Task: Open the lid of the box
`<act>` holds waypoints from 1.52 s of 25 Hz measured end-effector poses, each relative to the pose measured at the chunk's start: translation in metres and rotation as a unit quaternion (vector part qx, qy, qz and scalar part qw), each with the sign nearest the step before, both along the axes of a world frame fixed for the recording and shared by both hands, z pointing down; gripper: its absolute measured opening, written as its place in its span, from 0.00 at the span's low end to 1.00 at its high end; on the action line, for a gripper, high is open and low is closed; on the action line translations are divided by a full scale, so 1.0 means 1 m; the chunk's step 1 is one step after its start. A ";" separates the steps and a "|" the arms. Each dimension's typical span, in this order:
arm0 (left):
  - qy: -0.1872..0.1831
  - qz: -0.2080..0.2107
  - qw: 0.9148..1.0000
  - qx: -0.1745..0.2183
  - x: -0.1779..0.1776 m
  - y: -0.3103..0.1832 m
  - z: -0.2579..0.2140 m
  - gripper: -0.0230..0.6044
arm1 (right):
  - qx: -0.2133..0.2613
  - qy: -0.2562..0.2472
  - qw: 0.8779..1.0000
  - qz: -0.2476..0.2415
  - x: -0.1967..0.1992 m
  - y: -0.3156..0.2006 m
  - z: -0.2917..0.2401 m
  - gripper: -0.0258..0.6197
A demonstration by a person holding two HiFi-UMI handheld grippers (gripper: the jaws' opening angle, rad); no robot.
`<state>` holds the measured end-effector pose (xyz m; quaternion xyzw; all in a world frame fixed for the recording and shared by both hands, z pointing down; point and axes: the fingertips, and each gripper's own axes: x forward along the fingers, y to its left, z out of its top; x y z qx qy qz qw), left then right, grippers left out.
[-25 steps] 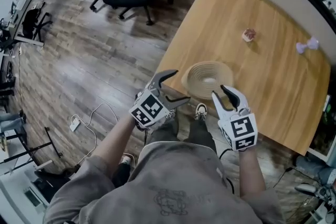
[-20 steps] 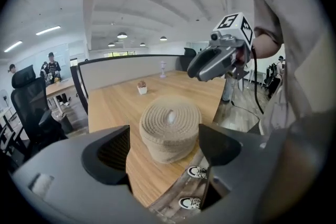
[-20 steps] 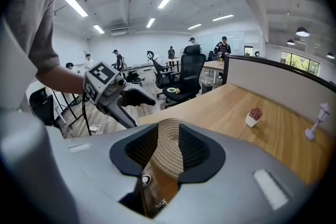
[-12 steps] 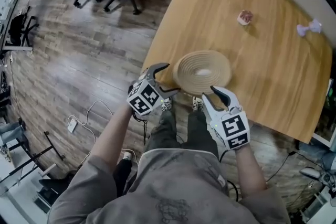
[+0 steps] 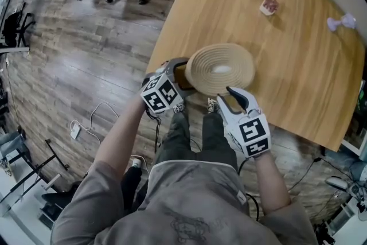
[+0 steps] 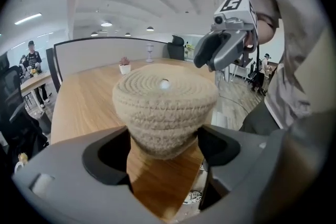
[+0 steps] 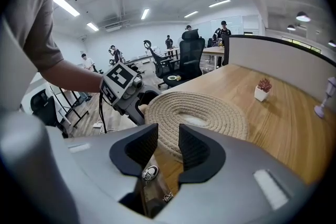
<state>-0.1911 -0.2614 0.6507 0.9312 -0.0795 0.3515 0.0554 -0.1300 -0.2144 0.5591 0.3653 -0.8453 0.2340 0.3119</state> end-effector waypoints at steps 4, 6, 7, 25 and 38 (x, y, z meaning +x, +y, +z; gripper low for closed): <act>0.003 0.001 1.000 -0.008 0.003 0.000 0.002 0.64 | 0.002 -0.002 1.000 -0.016 -0.001 -0.001 0.000 0.20; -0.001 -0.002 1.000 -0.018 0.002 0.001 0.002 0.63 | 0.006 0.004 0.999 -0.037 -0.005 -0.001 -0.005 0.22; -0.003 -0.003 1.000 -0.024 0.002 0.002 0.002 0.62 | 0.007 0.011 0.999 -0.053 -0.009 -0.001 -0.007 0.24; 0.010 -0.030 0.998 -0.060 0.002 0.000 -0.004 0.56 | 0.075 0.264 0.919 -0.284 -0.062 -0.008 0.039 0.29; 0.007 -0.062 0.995 -0.077 -0.002 0.000 -0.002 0.55 | 0.090 0.150 0.962 -0.211 -0.057 -0.020 -0.003 0.20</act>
